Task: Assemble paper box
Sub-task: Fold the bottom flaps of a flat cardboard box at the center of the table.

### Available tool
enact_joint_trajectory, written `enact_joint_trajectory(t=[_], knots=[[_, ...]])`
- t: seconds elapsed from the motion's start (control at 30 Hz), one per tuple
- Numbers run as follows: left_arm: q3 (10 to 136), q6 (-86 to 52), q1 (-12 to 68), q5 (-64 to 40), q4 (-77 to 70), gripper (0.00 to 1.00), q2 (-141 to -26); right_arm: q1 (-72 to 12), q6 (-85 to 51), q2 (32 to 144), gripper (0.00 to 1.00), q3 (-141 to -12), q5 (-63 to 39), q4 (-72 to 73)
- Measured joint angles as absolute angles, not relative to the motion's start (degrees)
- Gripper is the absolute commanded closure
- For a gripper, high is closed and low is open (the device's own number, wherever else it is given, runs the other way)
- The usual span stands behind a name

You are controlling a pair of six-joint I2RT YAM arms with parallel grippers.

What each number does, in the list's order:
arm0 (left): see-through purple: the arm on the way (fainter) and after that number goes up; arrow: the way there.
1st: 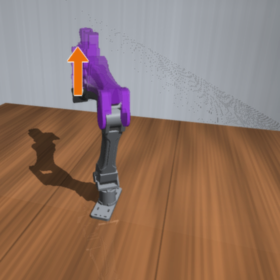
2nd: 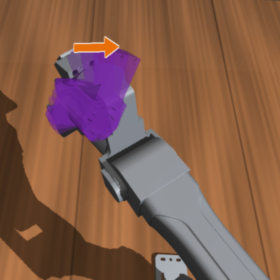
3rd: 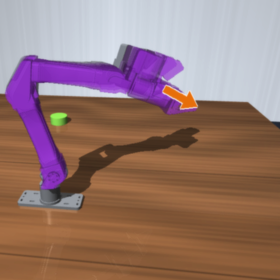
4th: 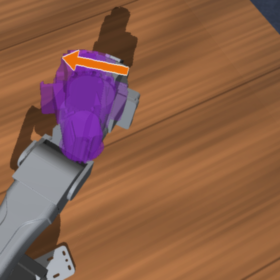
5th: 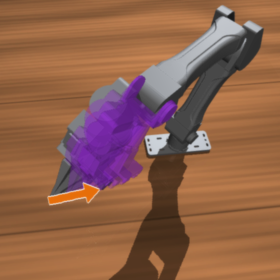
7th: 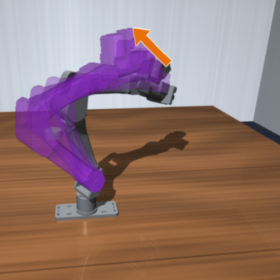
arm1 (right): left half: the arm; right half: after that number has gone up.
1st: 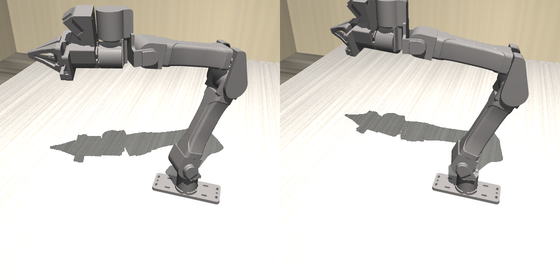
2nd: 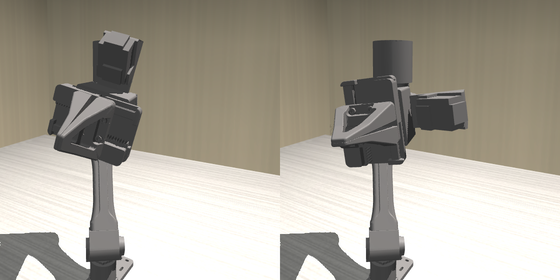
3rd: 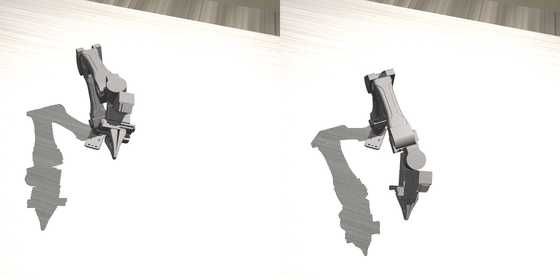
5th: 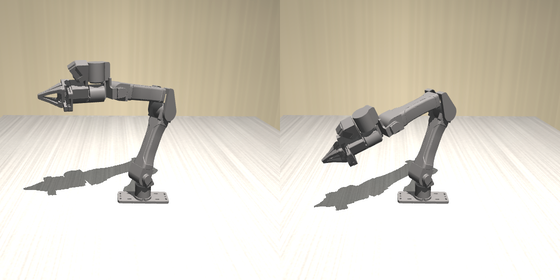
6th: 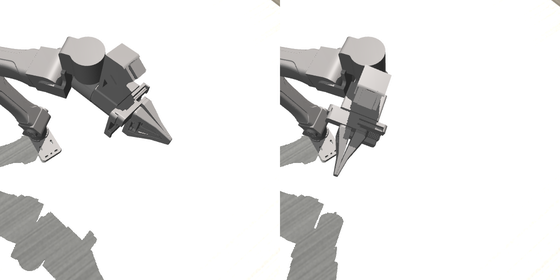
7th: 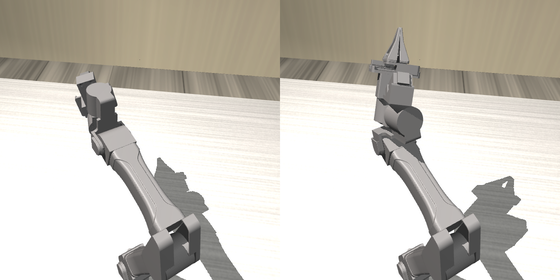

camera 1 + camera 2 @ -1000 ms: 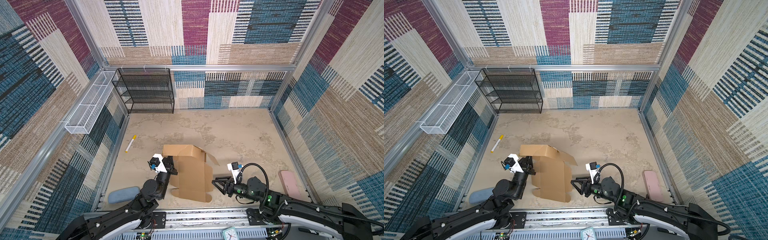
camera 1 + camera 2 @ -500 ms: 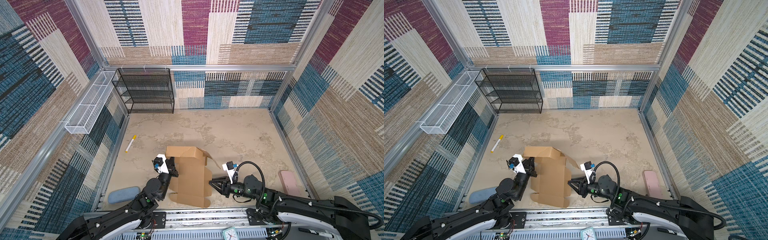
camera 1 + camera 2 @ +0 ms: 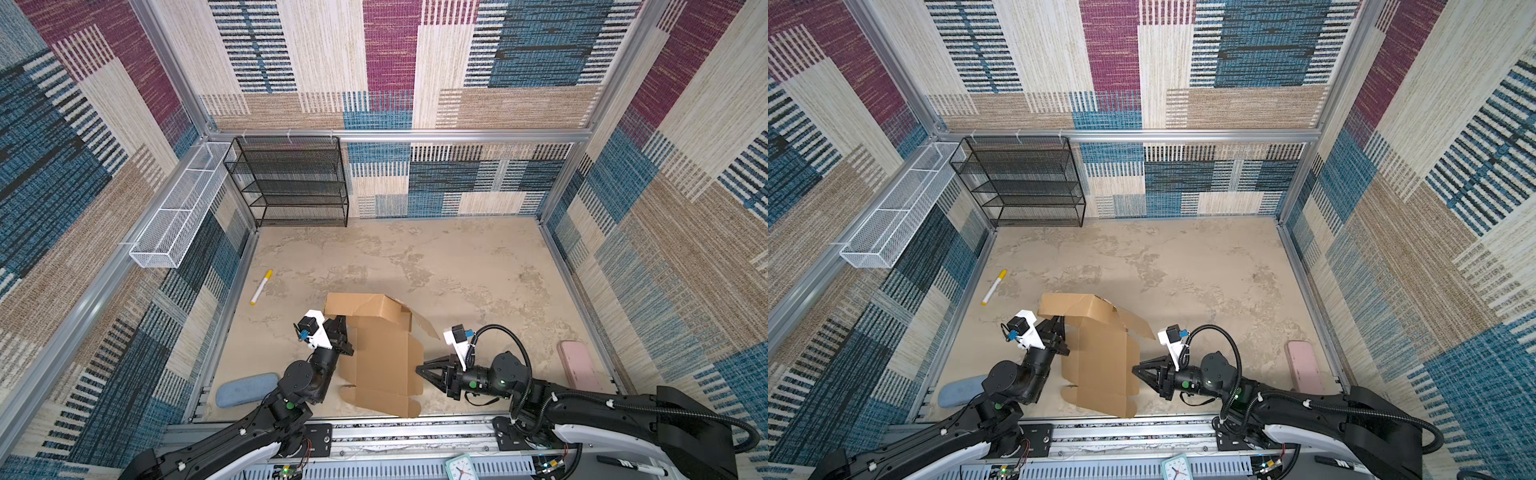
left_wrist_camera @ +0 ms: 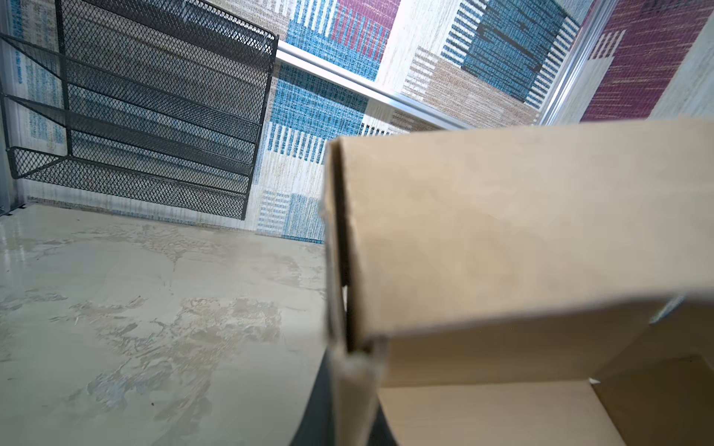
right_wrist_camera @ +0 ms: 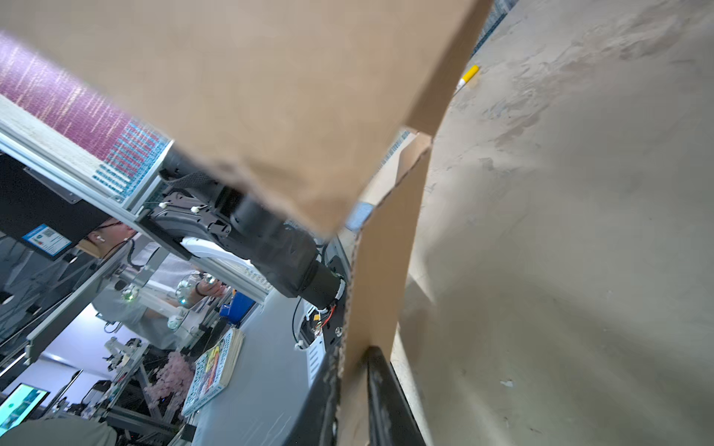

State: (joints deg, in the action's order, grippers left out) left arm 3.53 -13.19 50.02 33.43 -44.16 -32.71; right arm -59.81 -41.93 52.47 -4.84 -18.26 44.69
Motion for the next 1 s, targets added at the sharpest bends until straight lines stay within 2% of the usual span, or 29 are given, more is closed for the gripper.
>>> enact_joint_trajectory(t=[0.1, 0.3, 0.7, 1.0], knots=[[3.4, -13.54, 50.0, 32.69, -44.25, 1.0, -32.58, -59.64, -41.95, 53.65, 0.88, -4.73, -20.49, 46.74], [3.14, -13.82, 50.0, 31.64, -44.16, 1.0, -31.09, -59.16, -41.98, 52.71, 0.82, -4.54, -20.6, 47.16], [2.61, -14.9, 50.0, 30.39, -44.05, 1.0, -28.75, -58.67, -43.48, 54.87, 0.99, -3.07, -22.04, 50.41], [2.61, -17.98, 50.0, 27.22, -44.47, 1.0, -27.27, -57.23, -44.58, 54.24, 1.0, -1.06, -25.69, 56.49]])
